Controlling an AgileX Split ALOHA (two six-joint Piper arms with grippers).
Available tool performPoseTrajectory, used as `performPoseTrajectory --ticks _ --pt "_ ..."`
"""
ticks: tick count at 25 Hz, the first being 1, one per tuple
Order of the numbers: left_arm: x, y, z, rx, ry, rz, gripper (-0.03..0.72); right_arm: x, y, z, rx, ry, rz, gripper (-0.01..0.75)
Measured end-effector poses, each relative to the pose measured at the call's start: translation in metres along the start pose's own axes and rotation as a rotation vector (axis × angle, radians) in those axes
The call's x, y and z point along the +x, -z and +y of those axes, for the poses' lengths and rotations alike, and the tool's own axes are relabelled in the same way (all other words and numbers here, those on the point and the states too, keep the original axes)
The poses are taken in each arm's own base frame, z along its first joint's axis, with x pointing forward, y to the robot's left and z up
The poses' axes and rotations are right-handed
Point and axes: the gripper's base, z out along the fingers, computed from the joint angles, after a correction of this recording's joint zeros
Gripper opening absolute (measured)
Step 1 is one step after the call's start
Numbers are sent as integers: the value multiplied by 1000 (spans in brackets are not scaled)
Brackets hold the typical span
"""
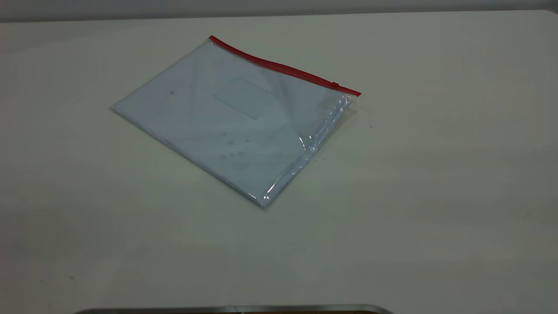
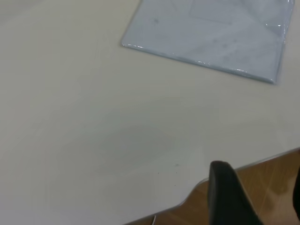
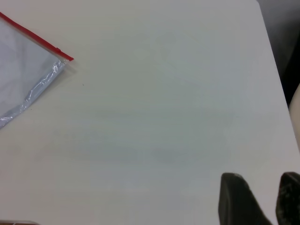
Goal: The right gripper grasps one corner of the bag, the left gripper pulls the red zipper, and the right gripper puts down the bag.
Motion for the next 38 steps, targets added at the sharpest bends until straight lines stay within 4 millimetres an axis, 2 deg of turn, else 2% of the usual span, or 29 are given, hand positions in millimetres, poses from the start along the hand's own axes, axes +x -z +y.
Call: performPoseTrajectory --ticks 21,26,29,33,38 --pt "0 0 0 0 0 0 405 0 0 0 -1 -1 0 240" --pt "-3 1 1 -11 51 -30 405 -1 0 4 -39 -58 -14 240" --pt "-18 0 6 -25 108 -49 405 -7 -2 11 -128 -63 -19 248" --pt "-56 -25 19 -26 158 22 405 -35 -25 21 -252 -70 1 330" --pt "-112 -75 42 -24 163 102 429 -66 -89 23 -321 -69 136 464"
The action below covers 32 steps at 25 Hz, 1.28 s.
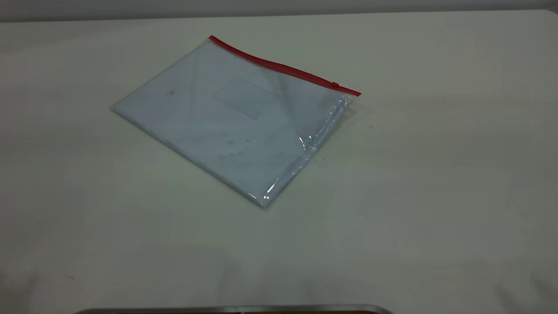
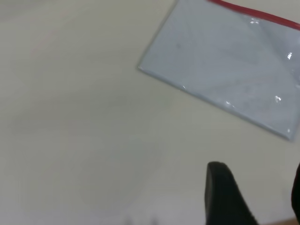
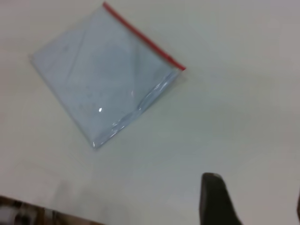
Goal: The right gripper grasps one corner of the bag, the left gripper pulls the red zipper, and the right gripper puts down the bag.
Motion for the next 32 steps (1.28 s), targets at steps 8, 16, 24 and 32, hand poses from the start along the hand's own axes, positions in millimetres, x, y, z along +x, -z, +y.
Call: performPoseTrajectory --ticks 8,16,24,32 --pt "-59 -82 11 67 -55 89 512 -14 -117 -31 -131 -95 156 499" --pt "-76 -139 14 136 -42 137 517 12 -245 -34 -174 -76 317 499" --pt "-77 -151 15 157 -37 146 517 26 -353 -43 -305 -161 382 499" --pt "-77 -151 15 156 -39 144 517 32 -417 -54 -342 -203 357 499"
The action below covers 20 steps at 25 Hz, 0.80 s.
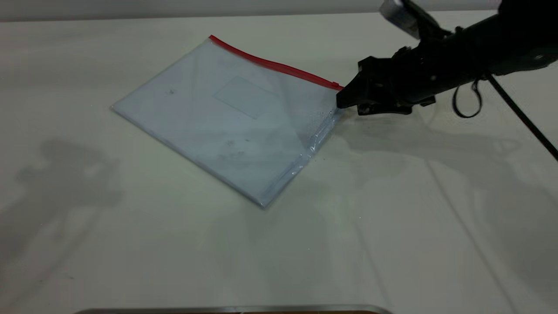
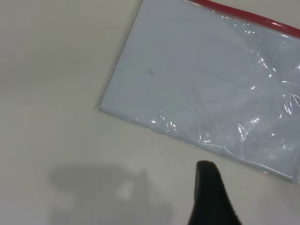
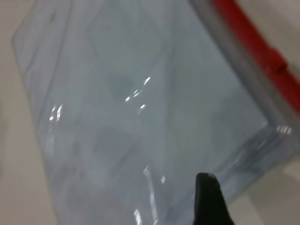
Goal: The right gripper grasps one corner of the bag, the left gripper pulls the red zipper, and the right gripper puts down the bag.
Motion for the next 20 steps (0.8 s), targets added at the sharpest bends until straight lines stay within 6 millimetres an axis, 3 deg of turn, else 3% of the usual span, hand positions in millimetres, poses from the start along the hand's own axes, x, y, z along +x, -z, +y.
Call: performPoseTrajectory --ticks 7,13,16,20 --pt "0 0 0 0 1 0 517 -8 -26 -12 -52 -72 -20 499" --pt "0 0 0 0 1 0 517 -16 -40 0 -100 -94 -28 491" --pt "0 0 0 0 1 0 517 -15 -43 4 -105 -117 -19 422" --pt "0 0 0 0 -1 0 517 -12 -44 3 -104 -109 8 245"
